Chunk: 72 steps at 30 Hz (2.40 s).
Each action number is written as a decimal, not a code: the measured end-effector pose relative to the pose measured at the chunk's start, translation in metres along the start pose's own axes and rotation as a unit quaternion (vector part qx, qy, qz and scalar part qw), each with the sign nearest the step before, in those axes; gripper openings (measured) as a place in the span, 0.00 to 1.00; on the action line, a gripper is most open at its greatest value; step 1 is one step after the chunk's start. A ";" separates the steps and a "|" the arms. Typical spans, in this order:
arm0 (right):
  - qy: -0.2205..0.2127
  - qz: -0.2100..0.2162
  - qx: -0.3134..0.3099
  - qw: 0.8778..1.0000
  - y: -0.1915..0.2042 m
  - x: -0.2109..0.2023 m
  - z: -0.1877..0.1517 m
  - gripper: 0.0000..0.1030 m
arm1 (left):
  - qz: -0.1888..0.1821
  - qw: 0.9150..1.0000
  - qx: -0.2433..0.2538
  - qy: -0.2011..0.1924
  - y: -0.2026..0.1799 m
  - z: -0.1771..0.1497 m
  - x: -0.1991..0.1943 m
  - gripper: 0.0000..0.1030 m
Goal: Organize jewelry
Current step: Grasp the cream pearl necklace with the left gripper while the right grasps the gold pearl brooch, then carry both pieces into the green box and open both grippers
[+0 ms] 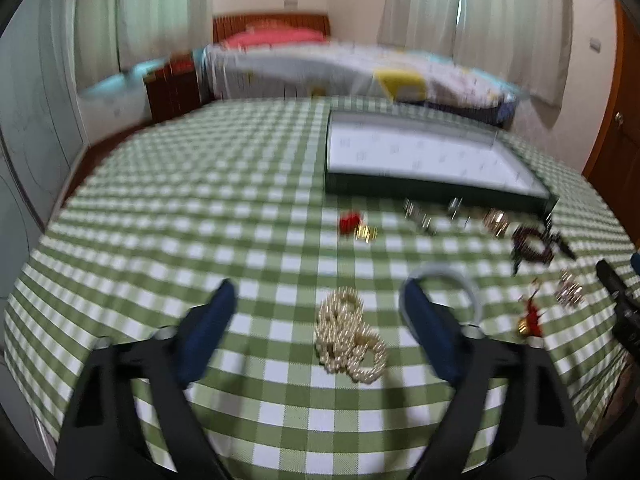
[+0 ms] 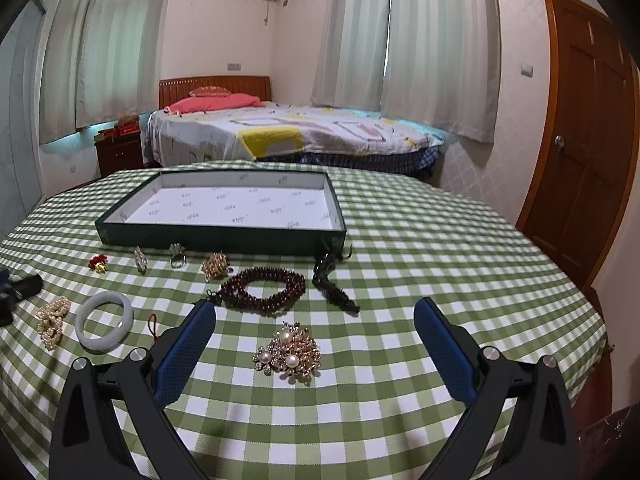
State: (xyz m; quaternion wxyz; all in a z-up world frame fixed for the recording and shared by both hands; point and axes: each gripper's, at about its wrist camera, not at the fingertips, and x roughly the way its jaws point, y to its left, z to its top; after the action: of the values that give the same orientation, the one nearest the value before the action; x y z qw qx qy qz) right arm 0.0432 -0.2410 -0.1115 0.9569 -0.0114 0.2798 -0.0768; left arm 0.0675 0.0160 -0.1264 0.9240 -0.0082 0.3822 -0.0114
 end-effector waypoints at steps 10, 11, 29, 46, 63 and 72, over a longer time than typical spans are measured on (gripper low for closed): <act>0.043 0.015 0.013 0.999 -0.002 0.023 -0.005 0.94 | -0.010 0.998 0.022 0.053 -0.007 -0.014 0.032 0.57; 0.046 0.016 0.013 0.999 -0.002 0.023 -0.006 0.94 | -0.012 0.998 0.021 0.052 -0.006 -0.014 0.031 0.52; 0.107 0.034 0.018 0.993 -0.007 0.053 -0.016 0.77 | -0.031 0.999 0.025 0.034 -0.008 -0.006 0.023 0.19; 0.113 0.091 0.019 0.989 -0.003 0.045 -0.018 0.29 | -0.035 0.999 0.020 0.027 -0.010 -0.002 0.022 0.19; 0.054 0.101 0.028 0.993 -0.006 0.030 0.034 0.28 | -0.063 0.997 0.027 -0.027 -0.032 0.050 0.003 0.18; 0.013 0.101 0.034 0.994 -0.006 0.069 0.098 0.28 | -0.086 0.994 0.031 -0.063 -0.064 0.117 0.030 0.18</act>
State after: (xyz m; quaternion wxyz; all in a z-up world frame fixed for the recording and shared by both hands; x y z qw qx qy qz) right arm 0.1526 -0.2593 -0.0653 0.9558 0.0500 0.2896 0.0104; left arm 0.1705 -0.0481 -0.0639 0.9416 -0.0131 0.3206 -0.1026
